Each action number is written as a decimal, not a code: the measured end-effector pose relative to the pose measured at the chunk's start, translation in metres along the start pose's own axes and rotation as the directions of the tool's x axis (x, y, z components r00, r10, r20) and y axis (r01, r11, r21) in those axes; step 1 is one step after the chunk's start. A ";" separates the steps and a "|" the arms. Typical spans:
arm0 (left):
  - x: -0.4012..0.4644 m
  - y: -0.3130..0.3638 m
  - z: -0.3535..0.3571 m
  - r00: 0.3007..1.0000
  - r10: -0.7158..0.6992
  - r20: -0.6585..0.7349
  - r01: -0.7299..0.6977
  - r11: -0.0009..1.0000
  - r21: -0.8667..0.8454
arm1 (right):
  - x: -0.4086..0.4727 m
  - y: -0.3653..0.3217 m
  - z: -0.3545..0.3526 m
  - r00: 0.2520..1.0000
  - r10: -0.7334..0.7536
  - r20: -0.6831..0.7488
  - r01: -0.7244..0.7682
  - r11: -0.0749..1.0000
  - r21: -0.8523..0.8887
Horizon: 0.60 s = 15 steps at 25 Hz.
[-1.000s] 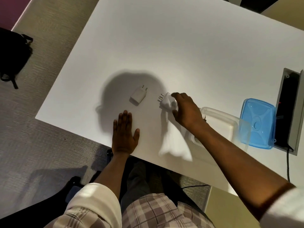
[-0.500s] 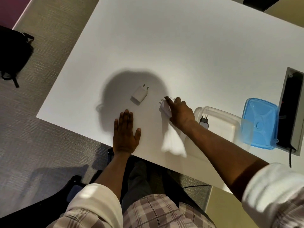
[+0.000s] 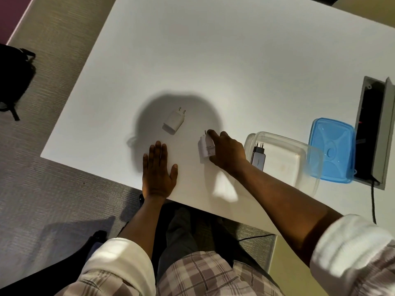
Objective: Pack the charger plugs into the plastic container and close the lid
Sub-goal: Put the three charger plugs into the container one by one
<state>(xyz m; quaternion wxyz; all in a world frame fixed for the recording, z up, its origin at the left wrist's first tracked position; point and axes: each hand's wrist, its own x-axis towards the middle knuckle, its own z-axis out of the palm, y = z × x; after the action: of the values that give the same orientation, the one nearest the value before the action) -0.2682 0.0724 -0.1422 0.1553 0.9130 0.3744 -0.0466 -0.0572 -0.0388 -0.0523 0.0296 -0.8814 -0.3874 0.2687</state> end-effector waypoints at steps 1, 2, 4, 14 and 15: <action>0.000 0.000 0.000 1.000 0.002 -0.003 -0.002 1.000 -0.001 | -0.004 -0.002 -0.005 1.000 0.001 -0.011 -0.001 1.000 0.016; -0.001 0.000 -0.001 1.000 0.006 -0.006 -0.006 1.000 -0.008 | -0.011 -0.004 -0.011 0.999 0.003 -0.041 -0.001 0.999 0.038; 0.000 0.000 -0.001 1.000 0.010 -0.009 -0.011 1.000 -0.027 | -0.028 -0.002 -0.026 0.990 0.014 -0.141 -0.002 0.996 0.086; 0.001 0.000 0.002 1.000 0.003 -0.001 -0.003 1.000 -0.008 | -0.113 0.092 -0.067 0.942 0.236 -0.237 -0.191 0.961 0.198; 0.001 -0.001 0.002 1.000 0.001 -0.002 -0.001 1.000 -0.003 | -0.117 0.104 -0.063 0.946 0.237 -0.220 -0.200 0.964 0.175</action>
<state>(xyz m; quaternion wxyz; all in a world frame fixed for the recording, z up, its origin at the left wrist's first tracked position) -0.2677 0.0729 -0.1449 0.1563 0.9131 0.3740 -0.0452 -0.0216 -0.1837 0.0274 0.1123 -0.9400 -0.2594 0.1909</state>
